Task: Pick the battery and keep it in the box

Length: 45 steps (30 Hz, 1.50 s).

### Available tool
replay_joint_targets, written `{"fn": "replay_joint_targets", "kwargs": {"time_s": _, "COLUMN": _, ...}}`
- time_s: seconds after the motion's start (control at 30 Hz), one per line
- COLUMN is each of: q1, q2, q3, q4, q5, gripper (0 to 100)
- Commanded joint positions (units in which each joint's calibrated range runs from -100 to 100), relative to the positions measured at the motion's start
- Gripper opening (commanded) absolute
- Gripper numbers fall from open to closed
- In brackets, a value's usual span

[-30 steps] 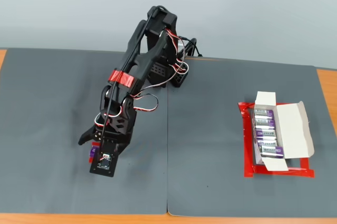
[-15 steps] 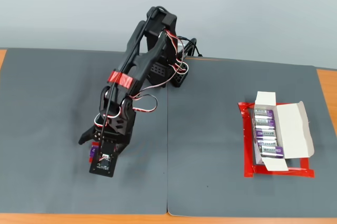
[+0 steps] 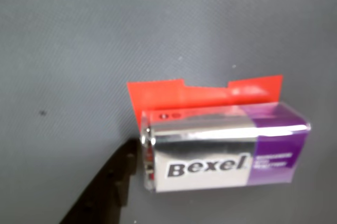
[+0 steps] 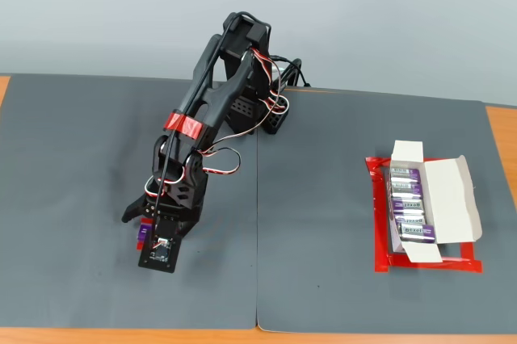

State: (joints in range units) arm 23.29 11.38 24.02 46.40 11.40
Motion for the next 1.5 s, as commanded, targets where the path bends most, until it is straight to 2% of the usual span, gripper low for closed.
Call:
{"fn": "replay_joint_targets", "kwargs": {"time_s": 0.0, "q1": 0.5, "q2": -0.4, "q3": -2.1, "q4": -0.5, "q5": 0.2, "gripper": 42}}
{"fn": "replay_joint_targets", "kwargs": {"time_s": 1.47, "q1": 1.1, "q2": -0.3, "q3": -2.1, "q4": 0.4, "q5": 0.0, "gripper": 42}}
